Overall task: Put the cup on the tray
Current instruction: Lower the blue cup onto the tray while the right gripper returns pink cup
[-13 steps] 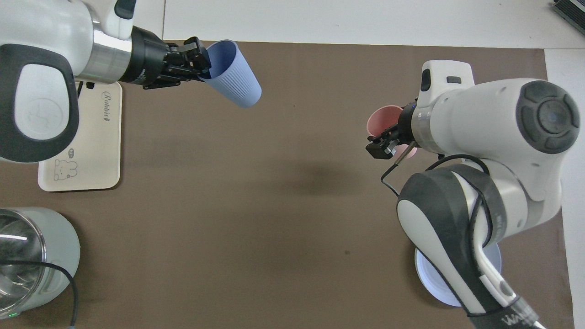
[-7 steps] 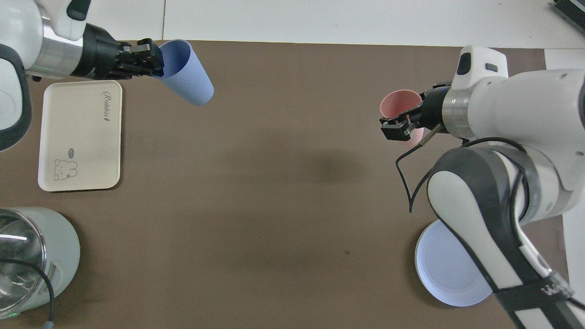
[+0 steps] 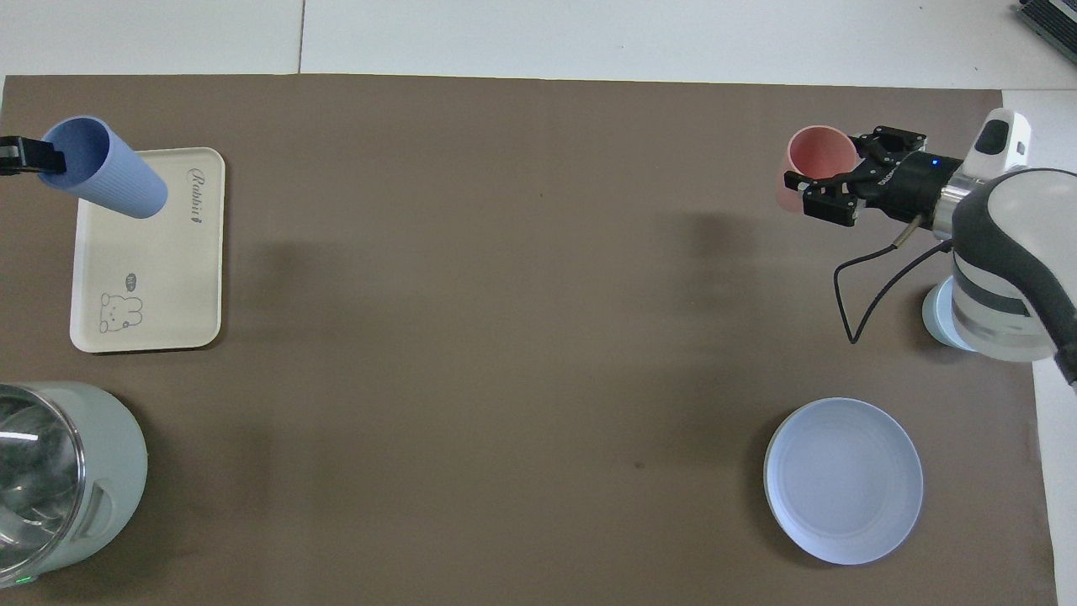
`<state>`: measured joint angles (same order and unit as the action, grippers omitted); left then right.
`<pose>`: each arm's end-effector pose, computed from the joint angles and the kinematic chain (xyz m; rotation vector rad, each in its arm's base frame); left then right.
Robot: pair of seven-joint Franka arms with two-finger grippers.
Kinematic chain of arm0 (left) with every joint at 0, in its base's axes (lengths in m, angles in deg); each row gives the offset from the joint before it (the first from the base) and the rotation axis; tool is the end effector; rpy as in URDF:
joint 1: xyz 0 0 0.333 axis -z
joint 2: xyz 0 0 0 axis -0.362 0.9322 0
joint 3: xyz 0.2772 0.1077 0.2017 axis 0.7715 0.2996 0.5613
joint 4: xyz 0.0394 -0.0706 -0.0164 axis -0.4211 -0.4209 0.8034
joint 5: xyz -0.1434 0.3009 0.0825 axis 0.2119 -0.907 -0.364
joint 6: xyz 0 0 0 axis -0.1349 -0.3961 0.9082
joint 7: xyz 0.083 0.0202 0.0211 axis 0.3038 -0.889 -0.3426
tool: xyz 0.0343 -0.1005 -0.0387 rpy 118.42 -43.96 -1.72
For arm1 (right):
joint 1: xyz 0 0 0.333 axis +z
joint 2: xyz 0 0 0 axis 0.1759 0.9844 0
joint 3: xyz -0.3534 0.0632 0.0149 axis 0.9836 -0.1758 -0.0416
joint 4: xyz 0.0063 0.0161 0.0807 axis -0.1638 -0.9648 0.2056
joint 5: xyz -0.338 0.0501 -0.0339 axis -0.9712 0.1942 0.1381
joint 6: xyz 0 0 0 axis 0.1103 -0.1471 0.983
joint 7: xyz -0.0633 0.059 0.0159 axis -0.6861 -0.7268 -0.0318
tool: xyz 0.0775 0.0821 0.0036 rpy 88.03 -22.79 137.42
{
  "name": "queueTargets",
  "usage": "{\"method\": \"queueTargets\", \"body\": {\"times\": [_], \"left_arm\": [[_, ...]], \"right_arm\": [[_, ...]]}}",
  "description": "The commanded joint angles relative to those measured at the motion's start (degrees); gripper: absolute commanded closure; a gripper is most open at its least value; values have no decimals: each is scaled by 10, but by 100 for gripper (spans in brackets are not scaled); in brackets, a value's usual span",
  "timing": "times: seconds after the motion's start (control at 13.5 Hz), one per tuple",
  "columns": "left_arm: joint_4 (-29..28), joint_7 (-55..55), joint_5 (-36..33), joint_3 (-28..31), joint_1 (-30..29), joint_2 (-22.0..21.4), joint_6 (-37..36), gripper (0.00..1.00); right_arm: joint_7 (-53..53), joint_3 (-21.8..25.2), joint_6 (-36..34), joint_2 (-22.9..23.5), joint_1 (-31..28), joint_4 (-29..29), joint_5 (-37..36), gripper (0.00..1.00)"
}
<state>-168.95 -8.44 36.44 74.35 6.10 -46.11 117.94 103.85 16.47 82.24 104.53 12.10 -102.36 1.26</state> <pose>0.5890 0.1263 0.5744 2.8967 -0.0705 0.5417 0.6203 -0.0208 0.4472 -2.3837 -0.7802 -1.0844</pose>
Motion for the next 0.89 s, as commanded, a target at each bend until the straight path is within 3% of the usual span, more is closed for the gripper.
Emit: {"method": "queueTargets", "body": {"times": [0.0,0.22,0.45,0.82], "left_arm": [[-59,50,-5,-9,-26,-8,68,100],[-107,53,0,-10,-29,6,175,100],[-107,61,79,-10,-33,44,208,100],[-107,110,90,-9,-47,83,231,100]], "right_arm": [[95,-7,-12,11,-41,-9,43,100],[170,-7,-50,36,-74,-21,99,100],[216,-7,-88,55,-101,-22,114,100],[232,-7,-96,49,-96,-45,121,100]]}}
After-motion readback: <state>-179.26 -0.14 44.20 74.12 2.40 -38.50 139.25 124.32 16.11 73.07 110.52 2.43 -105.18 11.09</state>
